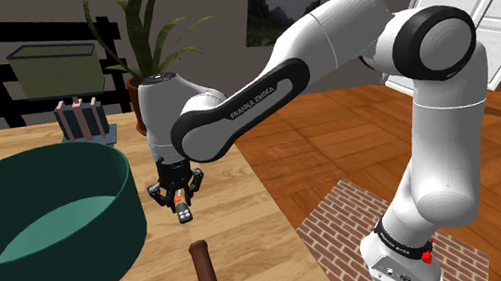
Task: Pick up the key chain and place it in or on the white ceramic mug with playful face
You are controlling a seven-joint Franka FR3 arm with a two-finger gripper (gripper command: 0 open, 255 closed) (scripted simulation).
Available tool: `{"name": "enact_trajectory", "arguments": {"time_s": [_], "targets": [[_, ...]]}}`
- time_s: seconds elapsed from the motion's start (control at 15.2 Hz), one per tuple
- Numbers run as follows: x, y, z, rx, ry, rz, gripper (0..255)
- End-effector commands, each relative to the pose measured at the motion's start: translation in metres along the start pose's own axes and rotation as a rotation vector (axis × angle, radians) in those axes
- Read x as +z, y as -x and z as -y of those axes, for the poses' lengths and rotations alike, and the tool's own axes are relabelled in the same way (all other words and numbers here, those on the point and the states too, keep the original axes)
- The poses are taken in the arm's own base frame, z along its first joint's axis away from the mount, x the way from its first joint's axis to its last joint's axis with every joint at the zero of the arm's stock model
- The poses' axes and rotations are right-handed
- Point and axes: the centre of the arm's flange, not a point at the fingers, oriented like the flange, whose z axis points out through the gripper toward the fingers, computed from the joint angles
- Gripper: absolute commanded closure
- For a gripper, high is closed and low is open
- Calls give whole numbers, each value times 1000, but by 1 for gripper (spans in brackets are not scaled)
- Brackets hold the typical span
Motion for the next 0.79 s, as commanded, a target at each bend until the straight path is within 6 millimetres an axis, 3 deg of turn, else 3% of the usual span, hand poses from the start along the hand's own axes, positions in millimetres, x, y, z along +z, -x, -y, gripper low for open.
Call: {"name": "enact_trajectory", "arguments": {"time_s": [0.0,0.2,0.73], "targets": [[0,0,0,0,0,0,255],[0,0,0,0,0,0,255],[-42,2,0,0,0,0,255]]}}
